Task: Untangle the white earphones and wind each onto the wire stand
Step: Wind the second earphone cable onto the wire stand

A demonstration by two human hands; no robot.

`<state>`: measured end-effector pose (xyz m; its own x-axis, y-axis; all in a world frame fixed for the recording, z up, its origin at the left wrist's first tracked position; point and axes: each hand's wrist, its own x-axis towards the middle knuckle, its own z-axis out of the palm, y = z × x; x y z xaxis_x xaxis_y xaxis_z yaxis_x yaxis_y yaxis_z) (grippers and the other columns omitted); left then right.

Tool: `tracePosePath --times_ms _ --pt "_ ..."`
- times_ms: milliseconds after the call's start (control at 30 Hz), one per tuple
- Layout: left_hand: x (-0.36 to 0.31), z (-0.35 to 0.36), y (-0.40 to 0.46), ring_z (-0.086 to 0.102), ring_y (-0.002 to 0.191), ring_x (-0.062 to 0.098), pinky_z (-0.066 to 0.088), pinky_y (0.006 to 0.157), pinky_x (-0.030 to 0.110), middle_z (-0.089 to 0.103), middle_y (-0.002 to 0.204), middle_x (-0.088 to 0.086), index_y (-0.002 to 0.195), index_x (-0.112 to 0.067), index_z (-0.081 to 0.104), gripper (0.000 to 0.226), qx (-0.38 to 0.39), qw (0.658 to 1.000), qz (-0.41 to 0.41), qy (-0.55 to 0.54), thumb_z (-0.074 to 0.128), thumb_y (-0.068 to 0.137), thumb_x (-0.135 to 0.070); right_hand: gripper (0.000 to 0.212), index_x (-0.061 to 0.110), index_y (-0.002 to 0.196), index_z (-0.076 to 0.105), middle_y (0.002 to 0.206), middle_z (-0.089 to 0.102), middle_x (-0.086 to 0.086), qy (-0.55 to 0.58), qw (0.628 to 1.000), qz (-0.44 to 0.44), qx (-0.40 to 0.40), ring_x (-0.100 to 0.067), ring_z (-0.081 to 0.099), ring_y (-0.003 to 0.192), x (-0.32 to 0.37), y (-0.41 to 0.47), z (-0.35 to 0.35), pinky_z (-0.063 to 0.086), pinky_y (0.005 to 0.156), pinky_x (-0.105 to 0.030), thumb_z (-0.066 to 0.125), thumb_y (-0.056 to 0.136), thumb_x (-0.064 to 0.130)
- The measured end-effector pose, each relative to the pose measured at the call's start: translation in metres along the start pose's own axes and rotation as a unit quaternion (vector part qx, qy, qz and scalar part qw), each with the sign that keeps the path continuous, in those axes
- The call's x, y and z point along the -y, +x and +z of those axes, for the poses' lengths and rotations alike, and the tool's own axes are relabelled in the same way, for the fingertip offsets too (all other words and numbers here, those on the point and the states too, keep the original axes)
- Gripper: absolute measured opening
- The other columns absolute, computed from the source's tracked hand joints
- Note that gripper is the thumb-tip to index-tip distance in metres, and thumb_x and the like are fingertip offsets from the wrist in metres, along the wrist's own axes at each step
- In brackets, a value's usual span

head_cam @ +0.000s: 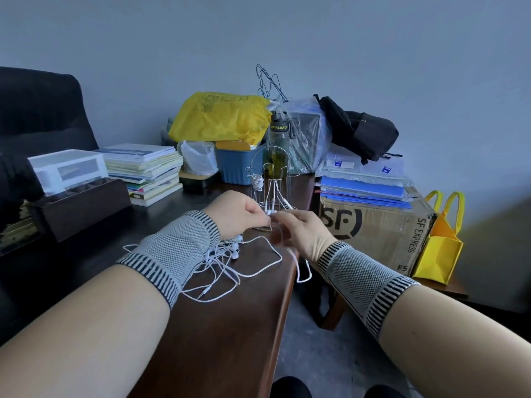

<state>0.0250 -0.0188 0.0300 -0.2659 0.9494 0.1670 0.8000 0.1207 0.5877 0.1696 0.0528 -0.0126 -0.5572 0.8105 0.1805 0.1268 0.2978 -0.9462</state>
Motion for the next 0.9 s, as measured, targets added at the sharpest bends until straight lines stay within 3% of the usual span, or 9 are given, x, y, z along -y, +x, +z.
tracePosePath --times_ms 167,333,433,533,600,667,733,800,900 --pt "0.006 -0.017 -0.002 0.061 0.069 0.013 0.048 0.061 0.024 0.070 0.075 -0.002 0.085 -0.018 0.077 0.021 -0.002 0.999 -0.022 0.029 0.069 0.087 -0.038 0.038 0.015 0.058 0.062 0.034 0.037 0.010 -0.138 0.990 0.005 -0.013 -0.006 0.031 0.033 -0.006 0.000 -0.014 0.030 0.040 -0.019 0.056 0.094 0.027" --pt "0.029 -0.043 -0.004 0.047 0.054 0.004 0.036 0.051 0.020 0.058 0.059 -0.011 0.090 -0.016 0.076 0.021 -0.057 0.996 -0.067 0.008 0.069 0.088 -0.036 0.033 0.007 0.068 0.059 0.055 0.050 -0.001 -0.298 0.945 0.094 -0.101 -0.015 0.044 0.048 -0.026 0.011 -0.042 0.036 0.045 -0.023 0.047 0.095 0.022" --pt "0.035 -0.048 -0.003 0.042 0.053 0.005 0.035 0.052 0.022 0.057 0.056 -0.015 0.093 -0.013 0.077 0.023 -0.090 0.993 -0.080 -0.021 0.071 0.086 -0.035 0.030 0.004 0.075 0.064 0.061 0.054 -0.003 -0.370 0.915 0.152 -0.061 -0.016 0.049 0.054 -0.028 0.011 -0.046 0.040 0.048 -0.023 0.050 0.093 0.024" --pt "0.026 -0.043 -0.003 0.047 0.050 0.004 0.037 0.052 0.022 0.052 0.045 -0.016 0.090 -0.017 0.077 0.021 -0.066 0.996 -0.063 -0.020 0.072 0.084 -0.036 0.023 0.008 0.099 0.072 0.094 0.071 -0.005 -0.367 0.927 0.078 -0.012 -0.012 0.060 0.066 -0.015 0.007 -0.033 0.050 0.058 -0.022 0.055 0.091 0.021" --pt "0.013 -0.037 -0.003 0.050 0.045 0.000 0.037 0.049 0.019 0.052 0.041 -0.016 0.086 -0.021 0.076 0.017 -0.032 0.999 -0.039 0.002 0.071 0.086 -0.037 0.032 0.011 0.122 0.064 0.119 0.066 -0.004 -0.270 0.963 -0.018 -0.019 -0.014 0.063 0.092 0.006 0.005 -0.016 0.051 0.082 -0.025 0.051 0.093 0.018" --pt "0.002 -0.030 0.000 0.061 0.058 0.003 0.044 0.053 0.019 0.065 0.058 -0.011 0.086 -0.021 0.076 0.016 -0.020 1.000 -0.010 0.018 0.069 0.087 -0.035 0.030 0.009 0.121 0.063 0.106 0.069 -0.006 -0.098 0.994 -0.039 0.012 -0.016 0.063 0.091 0.027 0.003 0.004 0.049 0.084 -0.026 0.050 0.096 0.017" --pt "-0.003 -0.028 0.003 0.057 0.058 0.010 0.042 0.052 0.020 0.065 0.064 -0.005 0.089 -0.019 0.077 0.015 -0.025 0.999 0.000 0.029 0.067 0.088 -0.029 0.021 0.008 0.101 0.069 0.066 0.062 -0.001 0.007 0.998 -0.022 0.050 -0.015 0.054 0.055 0.035 0.001 0.014 0.047 0.056 -0.028 0.054 0.095 0.020" --pt "-0.001 -0.034 0.002 0.048 0.051 0.004 0.036 0.050 0.021 0.059 0.053 -0.014 0.088 -0.020 0.076 0.016 -0.032 0.999 -0.014 0.030 0.068 0.088 -0.033 0.025 0.009 0.082 0.071 0.043 0.045 0.009 -0.033 0.999 -0.010 0.020 -0.010 0.036 0.038 0.033 0.002 0.008 0.034 0.043 -0.024 0.057 0.093 0.025" --pt "0.017 -0.050 -0.001 0.042 0.048 0.005 0.032 0.049 0.022 0.046 0.038 -0.017 0.087 -0.017 0.076 0.020 -0.066 0.996 -0.061 -0.010 0.072 0.085 -0.036 0.030 0.006 0.077 0.068 0.046 0.045 0.006 -0.104 0.989 0.046 -0.090 -0.009 0.033 0.039 0.017 0.009 -0.021 0.030 0.039 -0.022 0.050 0.095 0.022"
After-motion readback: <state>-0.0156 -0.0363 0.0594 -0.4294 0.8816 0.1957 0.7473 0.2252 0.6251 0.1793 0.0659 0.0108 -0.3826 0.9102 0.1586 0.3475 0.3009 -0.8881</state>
